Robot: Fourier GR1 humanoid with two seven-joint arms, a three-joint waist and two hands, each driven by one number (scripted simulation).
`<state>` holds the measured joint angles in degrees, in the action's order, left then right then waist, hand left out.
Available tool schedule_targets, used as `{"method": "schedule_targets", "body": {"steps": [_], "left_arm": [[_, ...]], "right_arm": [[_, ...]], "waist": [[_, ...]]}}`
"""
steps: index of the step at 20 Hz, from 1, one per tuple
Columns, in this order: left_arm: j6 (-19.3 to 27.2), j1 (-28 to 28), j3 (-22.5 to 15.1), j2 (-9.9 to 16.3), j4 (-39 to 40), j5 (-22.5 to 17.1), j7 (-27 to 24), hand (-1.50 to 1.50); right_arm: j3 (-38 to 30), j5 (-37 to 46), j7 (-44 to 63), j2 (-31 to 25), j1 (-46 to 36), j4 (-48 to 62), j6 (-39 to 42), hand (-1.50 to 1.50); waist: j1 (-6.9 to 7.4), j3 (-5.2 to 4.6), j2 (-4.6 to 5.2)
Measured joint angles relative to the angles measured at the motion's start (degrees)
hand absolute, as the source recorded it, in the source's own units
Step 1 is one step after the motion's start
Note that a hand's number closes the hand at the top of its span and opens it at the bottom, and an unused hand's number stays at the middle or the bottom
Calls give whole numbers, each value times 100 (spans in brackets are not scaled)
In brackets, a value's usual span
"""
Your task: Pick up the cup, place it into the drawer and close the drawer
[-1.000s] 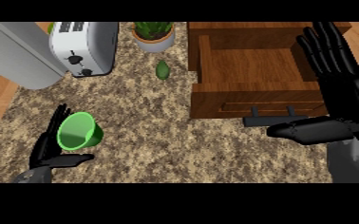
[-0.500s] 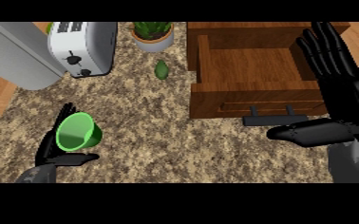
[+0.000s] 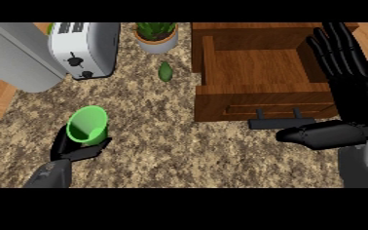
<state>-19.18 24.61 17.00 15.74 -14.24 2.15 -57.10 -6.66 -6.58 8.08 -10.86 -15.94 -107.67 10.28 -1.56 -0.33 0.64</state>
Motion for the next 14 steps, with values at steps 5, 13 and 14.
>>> {"method": "schedule_targets", "body": {"steps": [5,13,14], "left_arm": [[600,-16,139,74,-241,-8,-387,150],[656,265,400,-336,-503,-382,-494,150],[759,322,440,-477,-537,-419,-535,150]], "right_arm": [[-98,-66,-42,-84,-25,75,74,-150],[-149,-88,-57,-94,-57,158,73,-150],[-159,-100,-86,-98,-37,153,91,-150]], "waist": [[6,3,5],[29,10,-12],[23,12,-13]]}}
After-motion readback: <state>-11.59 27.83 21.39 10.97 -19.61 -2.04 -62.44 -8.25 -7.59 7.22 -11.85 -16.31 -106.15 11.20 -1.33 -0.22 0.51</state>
